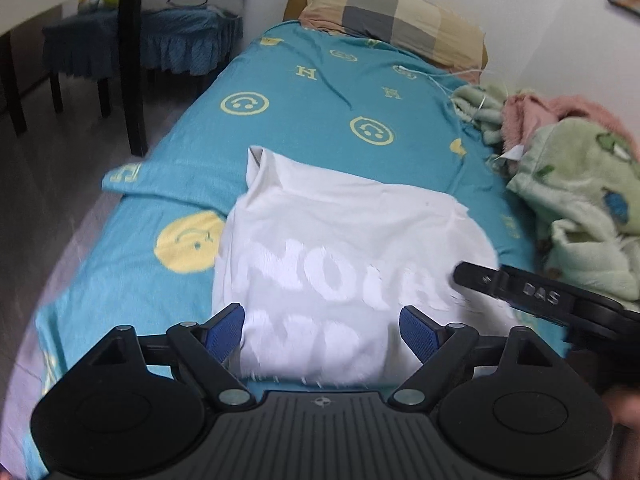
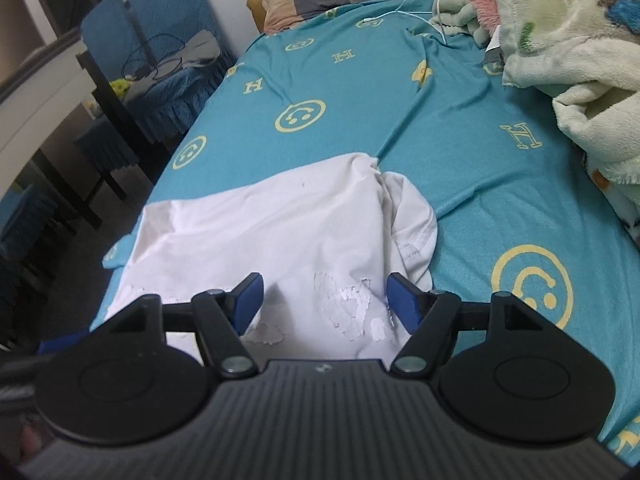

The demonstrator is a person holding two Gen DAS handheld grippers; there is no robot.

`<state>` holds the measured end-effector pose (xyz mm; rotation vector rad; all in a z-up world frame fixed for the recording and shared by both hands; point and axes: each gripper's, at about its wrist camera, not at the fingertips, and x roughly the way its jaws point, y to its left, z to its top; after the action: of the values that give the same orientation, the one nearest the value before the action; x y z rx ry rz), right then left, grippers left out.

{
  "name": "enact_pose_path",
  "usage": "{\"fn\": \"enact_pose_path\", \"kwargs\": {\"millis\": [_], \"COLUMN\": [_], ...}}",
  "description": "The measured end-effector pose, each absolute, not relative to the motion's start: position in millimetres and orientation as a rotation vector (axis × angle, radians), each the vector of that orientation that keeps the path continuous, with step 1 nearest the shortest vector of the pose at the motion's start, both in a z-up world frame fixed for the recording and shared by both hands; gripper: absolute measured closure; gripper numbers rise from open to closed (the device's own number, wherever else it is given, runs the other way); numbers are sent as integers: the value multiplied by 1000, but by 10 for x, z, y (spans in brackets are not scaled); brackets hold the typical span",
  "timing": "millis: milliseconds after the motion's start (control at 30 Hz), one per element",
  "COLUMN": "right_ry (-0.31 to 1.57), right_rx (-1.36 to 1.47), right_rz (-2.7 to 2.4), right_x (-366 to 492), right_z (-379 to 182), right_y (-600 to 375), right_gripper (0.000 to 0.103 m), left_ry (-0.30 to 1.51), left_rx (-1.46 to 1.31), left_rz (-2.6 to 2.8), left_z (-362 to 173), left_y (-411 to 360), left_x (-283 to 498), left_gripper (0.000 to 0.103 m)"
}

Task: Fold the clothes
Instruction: 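Grasp the folded T-shirt bundle with the left tool while the right tool grasps beside it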

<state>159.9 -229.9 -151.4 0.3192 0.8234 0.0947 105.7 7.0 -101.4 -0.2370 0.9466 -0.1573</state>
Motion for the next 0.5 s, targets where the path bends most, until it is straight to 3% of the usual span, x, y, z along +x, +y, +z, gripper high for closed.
{"fn": "enact_pose_path", "kwargs": {"millis": [367,500], "right_ry": [824,828], "right_rx": [357,346], "right_rz": [102,105], "right_x": [1633,1644], "right_z": [-1512,-1515], "right_y": [-2348,-2308], "right_gripper": [32,32], "left_ry": [1107,1123], "left_rx": [-705,-927], "left_rz": [-146,-91], "left_z": [-1462,-1735], "left_y": [439,626], "left_x": [1082,1190], "left_gripper": [13,19]}}
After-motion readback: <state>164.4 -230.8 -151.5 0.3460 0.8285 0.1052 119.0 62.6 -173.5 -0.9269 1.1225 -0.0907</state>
